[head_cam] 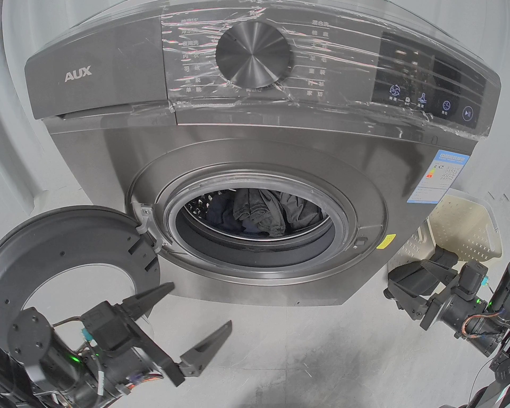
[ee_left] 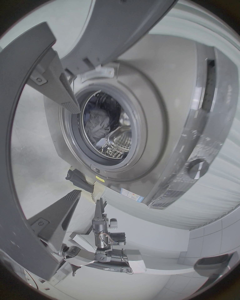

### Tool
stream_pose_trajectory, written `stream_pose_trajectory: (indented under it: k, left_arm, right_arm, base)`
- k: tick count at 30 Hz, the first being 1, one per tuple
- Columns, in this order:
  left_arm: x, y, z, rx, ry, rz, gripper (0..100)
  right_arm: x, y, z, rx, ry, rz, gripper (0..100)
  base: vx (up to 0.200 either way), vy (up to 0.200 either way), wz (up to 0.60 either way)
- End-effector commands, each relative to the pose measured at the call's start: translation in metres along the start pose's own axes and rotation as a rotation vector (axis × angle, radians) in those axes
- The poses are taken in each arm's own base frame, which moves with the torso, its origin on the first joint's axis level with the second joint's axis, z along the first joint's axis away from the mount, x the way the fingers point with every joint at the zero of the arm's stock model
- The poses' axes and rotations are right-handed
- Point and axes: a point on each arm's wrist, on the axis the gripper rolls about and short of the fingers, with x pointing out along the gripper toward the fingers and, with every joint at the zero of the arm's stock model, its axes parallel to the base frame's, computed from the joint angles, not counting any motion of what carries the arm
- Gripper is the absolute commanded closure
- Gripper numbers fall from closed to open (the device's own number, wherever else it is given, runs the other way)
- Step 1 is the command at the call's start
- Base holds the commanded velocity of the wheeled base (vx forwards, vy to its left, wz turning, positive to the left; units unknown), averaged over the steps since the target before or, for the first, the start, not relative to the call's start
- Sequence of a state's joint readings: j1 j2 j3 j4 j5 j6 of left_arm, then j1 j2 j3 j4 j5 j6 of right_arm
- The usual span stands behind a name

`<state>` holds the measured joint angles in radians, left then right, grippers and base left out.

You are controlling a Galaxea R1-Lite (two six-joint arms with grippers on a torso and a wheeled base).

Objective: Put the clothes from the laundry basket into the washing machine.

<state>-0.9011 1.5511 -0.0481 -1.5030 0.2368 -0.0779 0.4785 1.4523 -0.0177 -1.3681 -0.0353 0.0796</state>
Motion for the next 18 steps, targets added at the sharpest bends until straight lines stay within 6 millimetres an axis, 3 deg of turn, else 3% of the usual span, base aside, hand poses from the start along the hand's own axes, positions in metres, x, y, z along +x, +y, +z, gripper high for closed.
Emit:
stream_pose_trajectory:
  k: [1,3,7,16,18]
  left_arm:
    - [-0.045,0.022,0.025,0.005,-0.118,0.091,0]
    - [-0.065,0.026,0.027,0.021,-0.104,0.1,0]
    - [-0.085,0.036,0.027,0.022,-0.092,0.179,0]
    - [-0.128,0.044,0.016,0.025,-0.077,0.267,0]
    - [-0.136,0.045,0.013,0.029,-0.072,0.289,0]
  right_arm:
    - [-0.04,-0.01,0.014,-0.008,-0.071,-0.088,0]
    - [-0.056,-0.011,0.012,-0.02,-0.047,-0.149,0]
    - [-0.072,-0.013,0.011,-0.015,-0.051,-0.202,0]
    - [-0.116,-0.019,0.002,-0.011,-0.077,-0.353,0]
    - [-0.129,-0.018,-0.005,-0.011,-0.074,-0.384,0]
  base:
    - [-0.2,0.0,0.0]
    - [-0.2,0.0,0.0]
    - [-0.2,0.0,0.0]
    - [0.0,0.0,0.0]
    - [0.0,-0.2,0.0]
